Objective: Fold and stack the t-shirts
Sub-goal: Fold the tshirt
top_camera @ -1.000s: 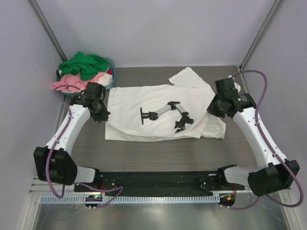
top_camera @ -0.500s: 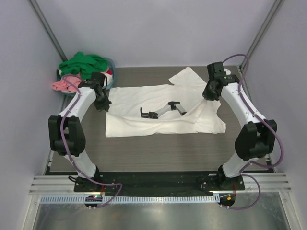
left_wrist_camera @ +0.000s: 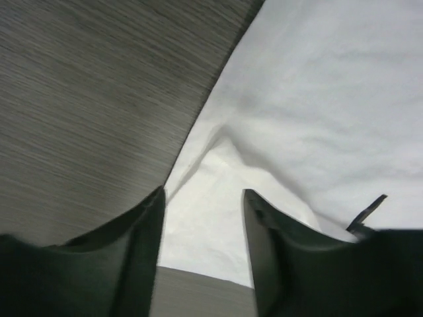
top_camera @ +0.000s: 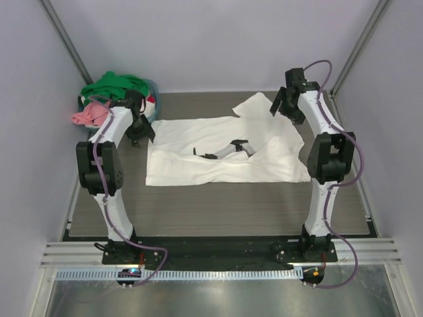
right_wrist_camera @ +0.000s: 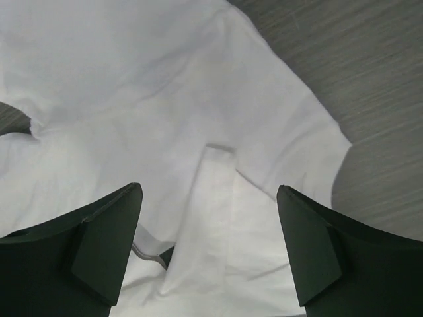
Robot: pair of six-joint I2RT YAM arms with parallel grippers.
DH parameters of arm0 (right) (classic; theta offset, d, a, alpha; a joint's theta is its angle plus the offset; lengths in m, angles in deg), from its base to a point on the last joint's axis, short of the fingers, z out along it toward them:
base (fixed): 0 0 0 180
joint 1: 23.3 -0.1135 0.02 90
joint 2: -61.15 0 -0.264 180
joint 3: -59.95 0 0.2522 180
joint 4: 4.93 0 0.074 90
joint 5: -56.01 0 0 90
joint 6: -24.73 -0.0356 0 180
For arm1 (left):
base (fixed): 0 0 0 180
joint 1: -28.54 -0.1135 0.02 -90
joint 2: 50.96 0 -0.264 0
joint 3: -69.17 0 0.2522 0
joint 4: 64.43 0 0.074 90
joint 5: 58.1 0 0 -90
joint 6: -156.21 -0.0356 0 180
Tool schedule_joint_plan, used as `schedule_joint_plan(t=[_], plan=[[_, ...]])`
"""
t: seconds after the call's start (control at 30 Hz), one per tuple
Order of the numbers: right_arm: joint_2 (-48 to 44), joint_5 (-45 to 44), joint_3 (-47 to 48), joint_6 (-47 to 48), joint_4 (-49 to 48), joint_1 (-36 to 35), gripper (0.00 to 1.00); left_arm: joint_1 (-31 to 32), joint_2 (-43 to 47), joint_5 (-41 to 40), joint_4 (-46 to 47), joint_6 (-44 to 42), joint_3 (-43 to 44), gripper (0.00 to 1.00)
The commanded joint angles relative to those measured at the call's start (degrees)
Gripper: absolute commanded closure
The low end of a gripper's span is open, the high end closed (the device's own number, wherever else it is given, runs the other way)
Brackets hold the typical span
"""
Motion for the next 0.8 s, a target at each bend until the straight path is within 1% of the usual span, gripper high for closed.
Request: schedule_joint_plan(t=[0.0,0.03,0.07,0.1,0.13,0.17,0.2,0.23,0.27,0.3,0.33,0.4,0.43,0.47,0.57,0.73,0.77], plan=[[-5.61,0.1,-1.67,0.74,4.24,4.37,0.11,-0.85,9.68,1.21,-2.11,0.58,-2.53,0.42],[-11.81,1.24,-6.35,0.04,2.4,4.64,0.11,-0.77,11.91,1.04,-0.45,0.85,-4.82,0.36],[-14.92,2.47,-11.35,-1.44,0.29,8.3,0.12,-0.77,14.36,1.21,0.44,1.89,-7.19,0.29],[-18.43,5.0,-21.15,-2.07,-3.56,9.46,0.14,-0.77,16.56,1.56,1.49,2.51,-13.04,0.28],[-21.25,6.51,-26.03,-2.68,-5.25,10.43,0.16,-0.77,20.94,2.43,2.72,3.3,-15.97,0.28],[-26.58,8.18,-30.61,-3.38,-8.23,12.01,0.19,-0.77,22.98,4.01,5.34,4.96,-19.57,0.27],[-28.73,9.41,-38.57,-3.65,-9.39,12.46,0.22,-0.77,25.0,4.72,7.02,6.2,-25.96,0.26],[-30.49,12.29,-42.13,-3.92,-10.44,12.81,0.23,-0.77,29.03,5.25,10.52,7.26,-29.68,0.26],[-33.9,13.19,-48.34,-4.27,-12.37,13.08,0.26,-0.77,30.72,7.34,12.3,8.14,-32.67,0.26],[-35.06,13.99,-51.1,-4.53,-13.35,13.43,0.28,-0.77,32.56,7.89,14.23,9.97,-35.49,0.26],[-36.12,15.56,-53.57,-4.71,-14.31,13.69,0.28,-0.77,33.89,8.15,17.73,10.95,-41.17,0.26],[-37.7,16.8,-59.36,-5.06,-16.95,15.0,0.34,-0.77,36.88,9.9,21.18,13.14,-45.86,0.26],[-37.71,17.33,-60.61,-4.97,-17.65,15.36,0.35,-0.77,37.5,10.26,23.28,13.76,-48.67,0.26],[-37.71,17.94,-62.28,-4.8,-18.79,15.8,0.37,-0.77,38.37,10.61,24.17,14.2,-50.09,0.27],[-36.22,17.95,-63.17,-4.45,-20.2,16.68,0.39,-0.77,38.91,10.44,27.6,15.7,-53.43,0.27],[-33.32,17.25,-63.0,-4.62,-21.79,17.03,0.42,-0.77,37.24,10.0,31.64,17.46,-56.08,0.3],[-33.06,16.72,-63.0,-4.62,-22.14,17.12,0.43,-0.77,36.89,9.91,32.35,17.46,-56.34,0.32]])
